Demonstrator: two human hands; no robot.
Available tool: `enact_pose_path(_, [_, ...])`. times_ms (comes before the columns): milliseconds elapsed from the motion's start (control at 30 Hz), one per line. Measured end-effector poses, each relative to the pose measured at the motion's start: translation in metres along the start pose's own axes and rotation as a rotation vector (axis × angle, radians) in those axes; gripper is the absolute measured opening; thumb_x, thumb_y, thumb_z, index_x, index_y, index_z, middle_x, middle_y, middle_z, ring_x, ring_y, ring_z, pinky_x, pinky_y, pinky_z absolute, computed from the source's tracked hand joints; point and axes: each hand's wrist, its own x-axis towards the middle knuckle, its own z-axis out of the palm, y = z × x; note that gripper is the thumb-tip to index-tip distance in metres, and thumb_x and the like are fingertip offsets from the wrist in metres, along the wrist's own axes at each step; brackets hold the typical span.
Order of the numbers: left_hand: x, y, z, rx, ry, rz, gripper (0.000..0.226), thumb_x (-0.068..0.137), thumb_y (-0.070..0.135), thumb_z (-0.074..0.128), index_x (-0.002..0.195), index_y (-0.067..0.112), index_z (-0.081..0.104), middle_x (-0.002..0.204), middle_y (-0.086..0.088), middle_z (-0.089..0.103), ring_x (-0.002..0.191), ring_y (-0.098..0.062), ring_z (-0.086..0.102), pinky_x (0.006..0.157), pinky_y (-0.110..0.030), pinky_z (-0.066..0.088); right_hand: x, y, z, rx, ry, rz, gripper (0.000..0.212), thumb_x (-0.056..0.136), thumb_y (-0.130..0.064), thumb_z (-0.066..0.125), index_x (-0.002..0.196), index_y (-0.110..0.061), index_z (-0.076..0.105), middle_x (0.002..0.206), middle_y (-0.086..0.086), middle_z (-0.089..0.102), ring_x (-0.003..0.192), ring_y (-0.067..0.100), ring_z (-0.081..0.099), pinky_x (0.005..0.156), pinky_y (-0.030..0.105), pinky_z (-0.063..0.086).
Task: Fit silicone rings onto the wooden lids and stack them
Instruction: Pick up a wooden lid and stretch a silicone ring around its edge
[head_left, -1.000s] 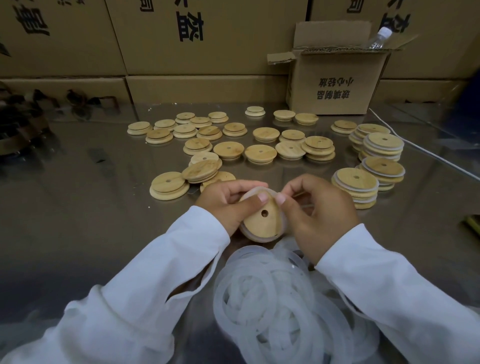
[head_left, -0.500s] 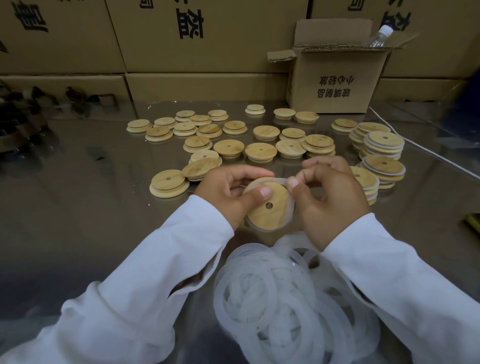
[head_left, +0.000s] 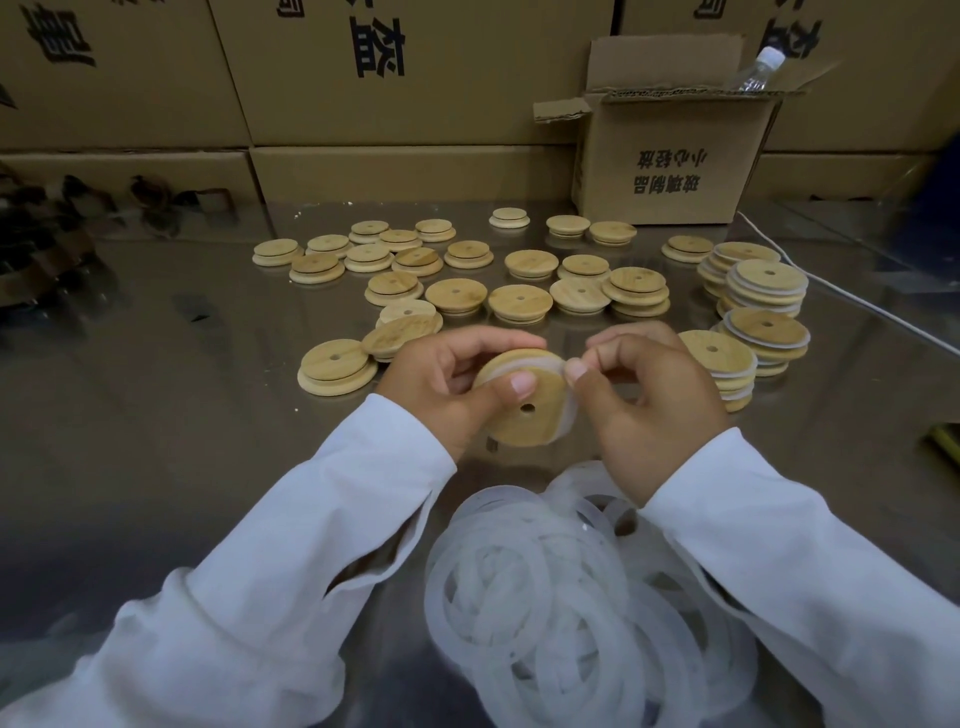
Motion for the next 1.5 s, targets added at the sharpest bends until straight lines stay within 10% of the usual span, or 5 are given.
enact_pose_path(667, [0.000,-0.004,0.002,-0.124,0.190,-0.053,0.022,0.080,0.004,0.062,0.088,0.024,0.066,0.076,0.012,0.071,0.075,-0.002,0.066,0.066,-0.016,0.053,-0.005,0.003,0.006,0.110,-0.007,0.015,0.010,0.079,-0.026,0.062,0.072,-0.030,0.056,0.089,-0.009,0.056,0.078,0.005,0.057,0.074,0.027,0.047])
enact_pose_path(1133, [0.004,-0.002,-0.010,-0.036,0.303,-0.060,0.022,0.084,0.006,0.060,0.088,0.027,0.064,0.082,0.009,0.067,0.069,0.004,0.064,0.065,-0.012,0.052,0.007,0.003,-0.015,0.114,0.032,0.150,0.021,0.081,-0.022,0.064,0.062,-0.030,0.059,0.069,-0.014,0.061,0.063,-0.003,0.055,0.055,-0.002,0.036])
enact_pose_path(1333, [0.001,0.000,-0.003,-0.044,0.248,-0.072,0.022,0.081,0.004,0.062,0.086,0.025,0.065,0.082,0.007,0.067,0.069,0.003,0.064,0.061,-0.014,0.052,-0.005,0.000,0.000,0.157,-0.074,0.100,0.009,0.074,-0.028,0.068,0.070,-0.031,0.061,0.082,-0.011,0.065,0.075,0.006,0.061,0.073,0.023,0.048])
enact_pose_path(1500, [-0.001,-0.003,0.003,-0.091,0.184,-0.093,0.020,0.076,0.005,0.067,0.084,0.022,0.068,0.073,0.008,0.070,0.069,-0.004,0.066,0.060,-0.018,0.053,-0.007,0.000,0.001,-0.019,0.079,-0.047,0.008,0.071,-0.032,0.068,0.069,-0.031,0.060,0.081,-0.011,0.062,0.073,0.001,0.057,0.067,0.013,0.043])
